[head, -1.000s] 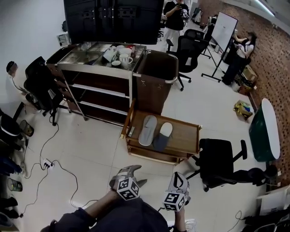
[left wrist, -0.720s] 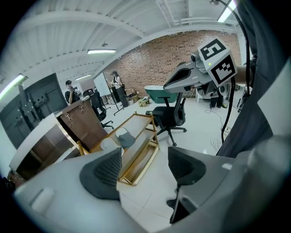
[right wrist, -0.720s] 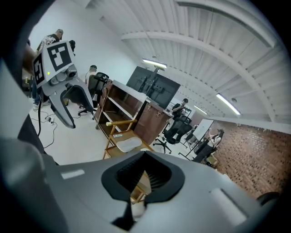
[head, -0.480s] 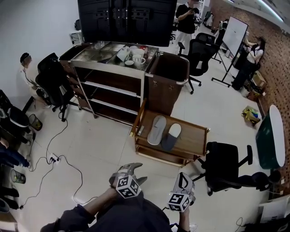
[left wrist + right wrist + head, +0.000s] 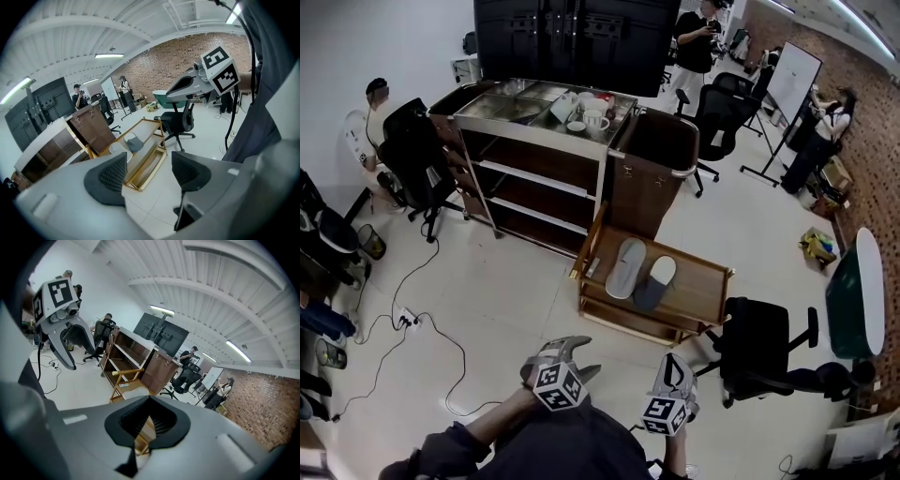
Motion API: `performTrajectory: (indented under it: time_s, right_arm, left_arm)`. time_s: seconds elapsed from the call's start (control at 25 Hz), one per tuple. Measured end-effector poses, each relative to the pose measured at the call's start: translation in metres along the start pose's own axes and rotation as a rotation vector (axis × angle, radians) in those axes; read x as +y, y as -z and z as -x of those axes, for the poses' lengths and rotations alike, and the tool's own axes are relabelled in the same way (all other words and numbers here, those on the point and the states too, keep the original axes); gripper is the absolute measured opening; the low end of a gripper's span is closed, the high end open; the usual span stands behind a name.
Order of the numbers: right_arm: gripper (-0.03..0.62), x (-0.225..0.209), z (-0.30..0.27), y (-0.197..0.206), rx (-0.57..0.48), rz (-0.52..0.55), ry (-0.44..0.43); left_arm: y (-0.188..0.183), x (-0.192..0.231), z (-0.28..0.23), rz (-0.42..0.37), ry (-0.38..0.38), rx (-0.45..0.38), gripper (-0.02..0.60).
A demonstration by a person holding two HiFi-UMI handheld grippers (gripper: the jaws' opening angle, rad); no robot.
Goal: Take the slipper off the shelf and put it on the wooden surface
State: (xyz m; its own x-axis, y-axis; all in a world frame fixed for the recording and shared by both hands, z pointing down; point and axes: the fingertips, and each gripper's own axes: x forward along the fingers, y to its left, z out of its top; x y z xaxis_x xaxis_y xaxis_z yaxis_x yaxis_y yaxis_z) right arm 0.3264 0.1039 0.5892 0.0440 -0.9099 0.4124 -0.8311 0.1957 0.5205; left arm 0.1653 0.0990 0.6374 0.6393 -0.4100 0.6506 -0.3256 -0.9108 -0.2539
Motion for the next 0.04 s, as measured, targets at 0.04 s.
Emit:
performTrajectory:
  time_s: [0.04]
  right_arm:
    - [0.002,0.0013,-0.0005,-0.0008,-0.001,-0.003,-0.001]
  left_arm:
    - [0.0005,0.0003,0.0012,0.001,-0.002,-0.002,0.322]
